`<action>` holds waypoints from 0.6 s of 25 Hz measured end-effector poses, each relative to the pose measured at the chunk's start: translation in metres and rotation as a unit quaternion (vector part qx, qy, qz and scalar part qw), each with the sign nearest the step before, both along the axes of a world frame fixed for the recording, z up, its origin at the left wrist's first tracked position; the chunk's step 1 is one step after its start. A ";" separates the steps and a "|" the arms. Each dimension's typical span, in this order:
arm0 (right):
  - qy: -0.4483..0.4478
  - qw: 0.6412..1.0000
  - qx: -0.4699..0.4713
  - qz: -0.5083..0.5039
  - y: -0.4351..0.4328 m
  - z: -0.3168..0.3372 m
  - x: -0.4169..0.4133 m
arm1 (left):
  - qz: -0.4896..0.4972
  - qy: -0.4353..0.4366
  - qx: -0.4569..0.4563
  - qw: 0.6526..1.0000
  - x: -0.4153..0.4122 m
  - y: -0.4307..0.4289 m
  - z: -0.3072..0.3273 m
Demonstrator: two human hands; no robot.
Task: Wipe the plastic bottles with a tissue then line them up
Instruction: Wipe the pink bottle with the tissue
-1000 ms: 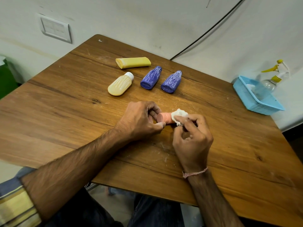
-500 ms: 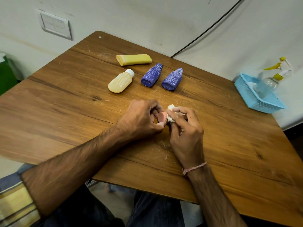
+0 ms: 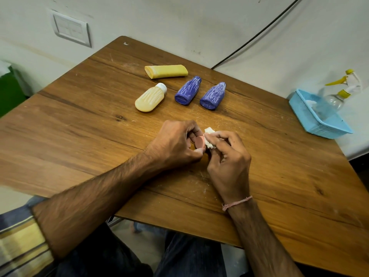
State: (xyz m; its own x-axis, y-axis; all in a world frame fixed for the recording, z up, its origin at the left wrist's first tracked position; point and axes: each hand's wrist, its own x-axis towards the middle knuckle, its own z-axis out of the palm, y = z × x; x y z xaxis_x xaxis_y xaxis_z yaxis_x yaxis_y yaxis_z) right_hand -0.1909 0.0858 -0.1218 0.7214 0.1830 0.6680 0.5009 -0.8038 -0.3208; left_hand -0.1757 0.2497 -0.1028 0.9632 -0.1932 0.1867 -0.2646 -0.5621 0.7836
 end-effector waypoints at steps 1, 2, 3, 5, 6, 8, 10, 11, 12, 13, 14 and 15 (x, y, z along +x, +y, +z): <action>-0.004 1.000 0.006 -0.017 0.001 0.000 0.000 | 0.000 0.003 -0.001 1.000 0.000 0.000 0.000; -0.013 0.999 0.012 -0.030 0.001 -0.001 -0.001 | 0.003 0.008 -0.004 1.000 0.000 0.000 0.001; -0.024 0.999 0.019 -0.035 -0.001 0.000 -0.003 | 0.006 0.012 -0.007 1.000 0.000 0.000 0.001; -0.042 0.999 0.021 -0.013 -0.007 0.001 -0.006 | 0.011 0.011 -0.010 1.000 0.000 0.001 0.001; -0.043 0.999 0.014 0.007 -0.009 0.001 -0.007 | 0.012 0.008 -0.011 1.000 0.000 0.001 0.001; -0.030 0.999 0.002 0.029 -0.009 0.002 -0.006 | 0.012 0.006 -0.010 1.000 -0.001 0.002 0.001; -0.015 1.000 -0.010 0.014 -0.005 0.001 -0.004 | 0.007 0.005 0.003 1.000 -0.001 0.001 0.002; -0.011 1.000 -0.015 -0.002 -0.003 0.000 -0.002 | 0.004 0.005 0.013 1.000 -0.002 0.001 0.003; -0.009 1.000 -0.012 -0.022 -0.001 -0.002 -0.001 | 0.001 0.006 0.021 1.000 -0.002 0.001 0.003; -0.008 0.999 0.001 -0.046 -0.001 -0.002 -0.001 | 0.000 0.008 0.025 1.000 -0.001 0.000 0.003; -0.009 0.997 0.022 -0.071 -0.002 -0.003 0.000 | 0.002 0.010 0.026 1.000 -0.001 0.000 0.003; -0.013 0.995 0.042 -0.086 -0.004 -0.002 0.000 | 0.005 0.012 0.026 1.000 -0.001 0.000 0.003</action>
